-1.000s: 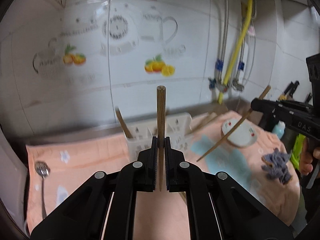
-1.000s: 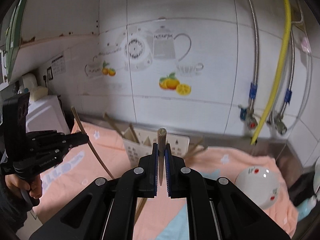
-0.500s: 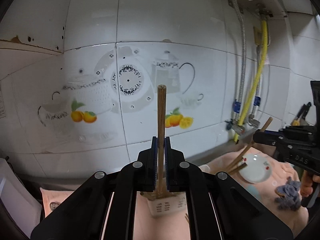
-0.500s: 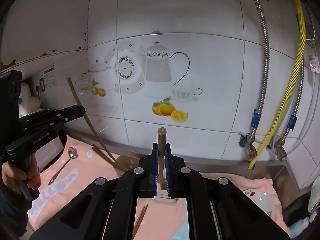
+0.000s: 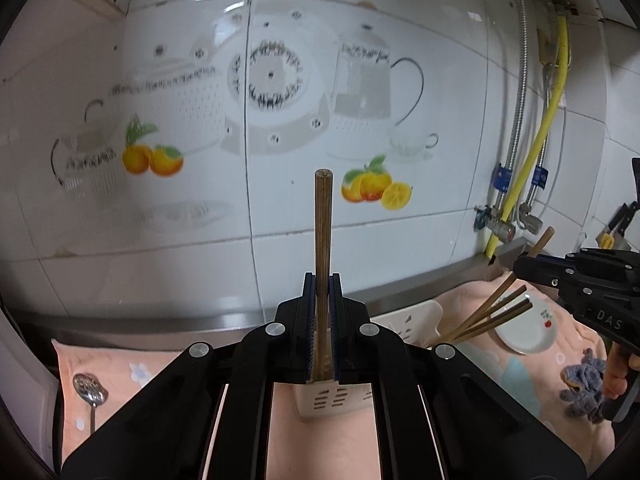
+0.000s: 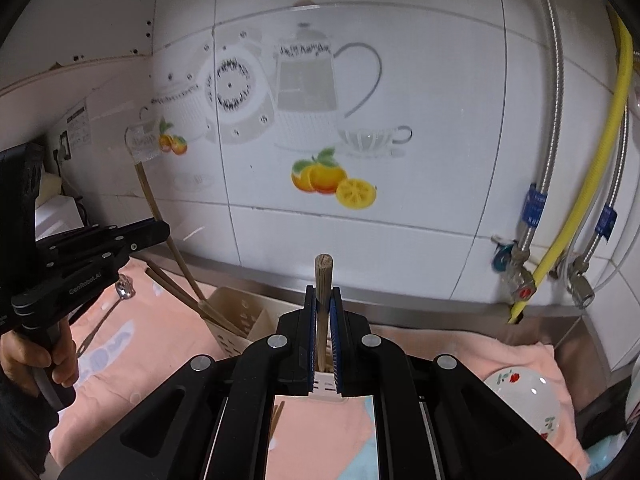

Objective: Organize utensils
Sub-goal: 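Lift both held chopsticks up over the white holder, then lower the chopsticks into the holder and open both grippers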

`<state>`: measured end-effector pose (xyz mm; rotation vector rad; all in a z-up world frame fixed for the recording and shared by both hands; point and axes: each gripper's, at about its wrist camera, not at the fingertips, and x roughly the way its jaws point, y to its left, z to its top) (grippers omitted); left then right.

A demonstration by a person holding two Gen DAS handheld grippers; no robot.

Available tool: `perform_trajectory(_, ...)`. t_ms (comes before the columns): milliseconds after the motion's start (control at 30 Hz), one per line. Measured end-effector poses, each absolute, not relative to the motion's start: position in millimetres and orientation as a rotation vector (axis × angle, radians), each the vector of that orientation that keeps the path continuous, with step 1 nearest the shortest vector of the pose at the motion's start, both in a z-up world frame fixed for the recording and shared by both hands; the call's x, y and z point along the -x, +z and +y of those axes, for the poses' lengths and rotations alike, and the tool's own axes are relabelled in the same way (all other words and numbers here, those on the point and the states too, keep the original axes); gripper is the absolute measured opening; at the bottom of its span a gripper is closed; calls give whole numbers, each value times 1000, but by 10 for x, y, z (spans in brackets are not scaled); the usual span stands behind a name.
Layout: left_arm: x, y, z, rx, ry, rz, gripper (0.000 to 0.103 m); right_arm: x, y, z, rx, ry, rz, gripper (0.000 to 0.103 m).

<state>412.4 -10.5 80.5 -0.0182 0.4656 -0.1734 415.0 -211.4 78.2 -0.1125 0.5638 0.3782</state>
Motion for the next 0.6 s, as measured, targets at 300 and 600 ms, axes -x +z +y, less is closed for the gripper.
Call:
perform_trajectory(300, -4086, 743, -99, 16, -177, 477, 10, -4161, 666, -2150, 101, 367, 585, 8)
perform_trajectory(600, -3706, 828, -15, 29, -163, 436, 48, -3742, 684, -2260, 93, 369, 544, 24)
